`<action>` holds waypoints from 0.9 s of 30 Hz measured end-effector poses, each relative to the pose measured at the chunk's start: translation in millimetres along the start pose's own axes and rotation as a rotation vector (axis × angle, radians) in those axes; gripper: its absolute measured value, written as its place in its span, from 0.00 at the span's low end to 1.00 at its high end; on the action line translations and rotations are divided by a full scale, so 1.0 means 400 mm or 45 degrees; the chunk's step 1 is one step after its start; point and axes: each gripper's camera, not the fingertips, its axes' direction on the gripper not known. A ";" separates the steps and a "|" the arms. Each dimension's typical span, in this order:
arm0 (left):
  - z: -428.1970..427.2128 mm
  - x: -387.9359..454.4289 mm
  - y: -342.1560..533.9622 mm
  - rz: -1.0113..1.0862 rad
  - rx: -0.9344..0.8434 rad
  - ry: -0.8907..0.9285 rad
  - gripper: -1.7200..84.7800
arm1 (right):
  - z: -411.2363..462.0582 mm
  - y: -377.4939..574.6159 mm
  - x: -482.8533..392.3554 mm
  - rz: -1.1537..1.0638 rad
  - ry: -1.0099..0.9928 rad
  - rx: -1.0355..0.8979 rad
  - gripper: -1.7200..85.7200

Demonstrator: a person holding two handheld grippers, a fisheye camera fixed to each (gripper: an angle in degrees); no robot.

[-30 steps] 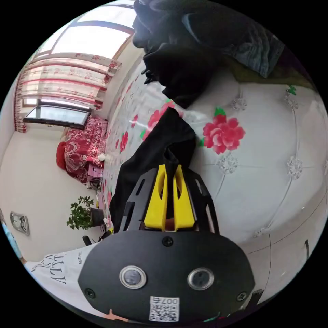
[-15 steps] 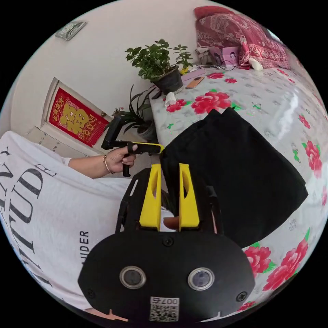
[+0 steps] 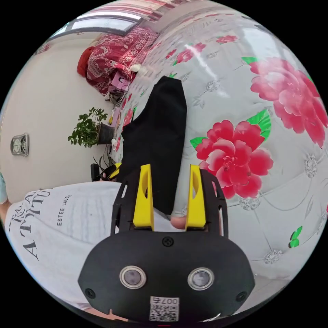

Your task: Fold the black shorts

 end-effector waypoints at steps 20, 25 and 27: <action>0.160 -0.201 -0.619 -0.012 0.079 0.007 0.08 | 0.253 -0.693 -0.101 0.028 0.017 -0.040 0.02; 0.198 -0.301 -0.960 -0.140 0.227 -0.017 0.08 | 0.318 -1.117 -0.257 -0.038 0.164 0.144 0.04; 0.201 -0.308 -1.083 -0.127 0.310 -0.104 0.08 | 0.310 -1.235 -0.329 -0.091 0.212 0.229 0.05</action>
